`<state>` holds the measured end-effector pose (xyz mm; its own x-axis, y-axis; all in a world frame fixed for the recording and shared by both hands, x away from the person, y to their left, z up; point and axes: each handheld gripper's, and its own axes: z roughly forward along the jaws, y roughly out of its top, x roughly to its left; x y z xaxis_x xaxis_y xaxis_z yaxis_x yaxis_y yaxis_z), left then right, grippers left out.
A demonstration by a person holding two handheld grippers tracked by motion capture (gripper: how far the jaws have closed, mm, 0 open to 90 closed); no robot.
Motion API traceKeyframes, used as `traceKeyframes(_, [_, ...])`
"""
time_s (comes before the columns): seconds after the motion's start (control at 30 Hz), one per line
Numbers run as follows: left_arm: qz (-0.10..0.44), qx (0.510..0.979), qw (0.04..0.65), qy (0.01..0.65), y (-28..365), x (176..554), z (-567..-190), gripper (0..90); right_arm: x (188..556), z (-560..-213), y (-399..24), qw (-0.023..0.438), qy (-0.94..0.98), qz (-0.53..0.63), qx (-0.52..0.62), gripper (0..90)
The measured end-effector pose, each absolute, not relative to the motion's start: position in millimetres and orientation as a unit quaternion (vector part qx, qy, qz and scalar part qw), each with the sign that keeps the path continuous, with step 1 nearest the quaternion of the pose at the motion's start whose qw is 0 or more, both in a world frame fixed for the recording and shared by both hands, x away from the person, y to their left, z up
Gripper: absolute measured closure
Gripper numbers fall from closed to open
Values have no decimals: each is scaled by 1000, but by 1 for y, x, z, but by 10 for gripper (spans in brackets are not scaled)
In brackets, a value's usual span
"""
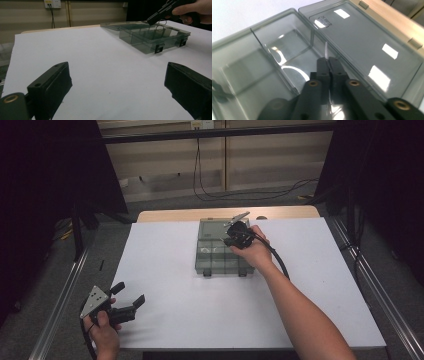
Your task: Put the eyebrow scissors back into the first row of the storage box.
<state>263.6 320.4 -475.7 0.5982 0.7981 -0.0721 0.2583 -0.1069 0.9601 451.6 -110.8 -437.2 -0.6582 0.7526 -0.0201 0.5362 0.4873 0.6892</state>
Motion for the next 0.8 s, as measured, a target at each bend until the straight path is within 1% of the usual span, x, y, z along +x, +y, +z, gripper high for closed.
traceKeyframes(0.03, [244, 703, 553, 376, 320, 264, -476, 66, 451, -437, -112, 157, 839, 341, 393, 720])
traceKeyframes(0.07, [244, 703, 553, 376, 321, 264, -476, 66, 450, -433, -114, 152, 822, 351, 421, 592])
traceKeyframes(0.1, [244, 703, 553, 376, 321, 264, -476, 66, 449, -432, -117, 149, 817, 362, 424, 509])
traceKeyframes(0.13, [244, 703, 553, 376, 321, 264, -476, 66, 449, -432, -117, 149, 817, 362, 424, 509])
traceKeyframes(0.17, [244, 702, 553, 376, 321, 264, -476, 67, 446, -429, -121, 150, 808, 374, 429, 317])
traceKeyframes(0.2, [244, 702, 553, 376, 321, 264, -476, 66, 443, -428, -123, 152, 805, 376, 432, 238])
traceKeyframes(0.23, [244, 698, 557, 378, 320, 264, -476, 66, 443, -428, -123, 152, 805, 376, 432, 238])
traceKeyframes(0.3, [242, 698, 558, 379, 320, 264, -476, 66, 438, -427, -128, 157, 798, 386, 436, 119])
traceKeyframes(0.33, [243, 698, 558, 378, 320, 264, -476, 67, 431, -427, -134, 162, 792, 392, 439, 31])
traceKeyframes(0.37, [242, 698, 558, 378, 320, 264, -476, 67, 431, -427, -134, 162, 792, 392, 439, 31])
traceKeyframes(0.43, [243, 698, 557, 378, 320, 264, -476, 66, 420, -427, -144, 166, 785, 399, 445, 0])
traceKeyframes(0.77, [242, 706, 551, 374, 320, 264, -476, 66, 389, -428, -175, 181, 762, 419, 459, 0])
traceKeyframes(0.8, [243, 706, 550, 374, 320, 264, -476, 66, 381, -428, -181, 189, 760, 421, 457, 0])
